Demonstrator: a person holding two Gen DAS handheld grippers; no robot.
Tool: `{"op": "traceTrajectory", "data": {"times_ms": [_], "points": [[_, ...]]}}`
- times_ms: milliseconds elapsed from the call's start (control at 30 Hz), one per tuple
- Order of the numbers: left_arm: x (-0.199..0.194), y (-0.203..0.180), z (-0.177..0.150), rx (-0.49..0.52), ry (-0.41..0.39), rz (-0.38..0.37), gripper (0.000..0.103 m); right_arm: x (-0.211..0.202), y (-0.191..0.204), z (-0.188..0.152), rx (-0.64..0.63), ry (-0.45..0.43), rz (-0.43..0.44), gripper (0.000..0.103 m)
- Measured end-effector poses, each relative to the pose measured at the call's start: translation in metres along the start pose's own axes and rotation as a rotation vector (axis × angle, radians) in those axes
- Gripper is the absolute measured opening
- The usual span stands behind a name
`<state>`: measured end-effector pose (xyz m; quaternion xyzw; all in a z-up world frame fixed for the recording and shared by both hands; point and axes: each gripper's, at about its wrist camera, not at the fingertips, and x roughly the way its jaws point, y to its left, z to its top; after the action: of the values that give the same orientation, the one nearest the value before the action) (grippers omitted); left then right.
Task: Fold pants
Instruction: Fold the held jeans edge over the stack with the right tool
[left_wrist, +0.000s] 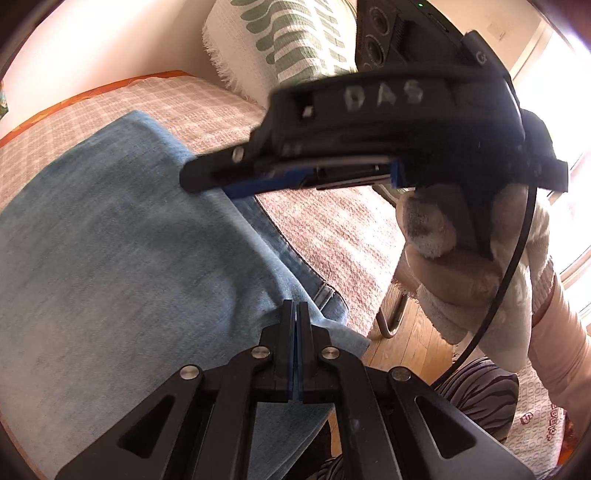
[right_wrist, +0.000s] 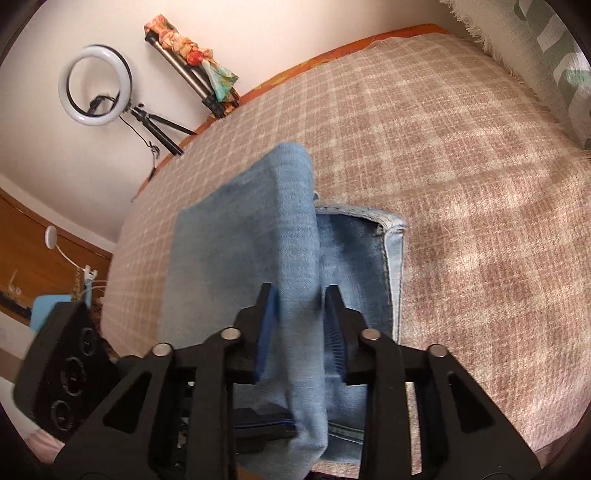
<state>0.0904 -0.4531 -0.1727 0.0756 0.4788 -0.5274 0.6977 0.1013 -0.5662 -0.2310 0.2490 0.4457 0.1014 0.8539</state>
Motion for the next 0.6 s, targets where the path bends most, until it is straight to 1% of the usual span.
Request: {"op": "traceTrajectory", "data": {"times_ms": [67,133,233,333,500,600], "points": [[-0.003,-0.001,-0.002,0.001,-0.004,0.005,0.0,0.01,0.001,-0.007,-0.037,0.01,-0.076,0.009],[-0.015,-0.004,-0.011,0.015,-0.021,0.036,0.0,0.017,0.0,-0.013,-0.058,0.004,-0.133,0.007],[-0.037,-0.005,-0.021,0.058,-0.052,0.137,0.0,0.012,0.004,-0.017,-0.064,-0.035,-0.16,0.008],[-0.057,0.002,-0.034,0.074,-0.06,0.23,0.0,0.005,0.007,-0.021,-0.059,-0.062,-0.192,0.008],[-0.087,0.021,-0.052,0.071,-0.119,0.317,0.0,-0.005,0.01,-0.033,-0.061,-0.107,-0.238,0.008],[-0.096,0.033,-0.058,0.059,-0.115,0.35,0.0,-0.011,0.012,-0.04,-0.054,-0.139,-0.251,0.01]]}}
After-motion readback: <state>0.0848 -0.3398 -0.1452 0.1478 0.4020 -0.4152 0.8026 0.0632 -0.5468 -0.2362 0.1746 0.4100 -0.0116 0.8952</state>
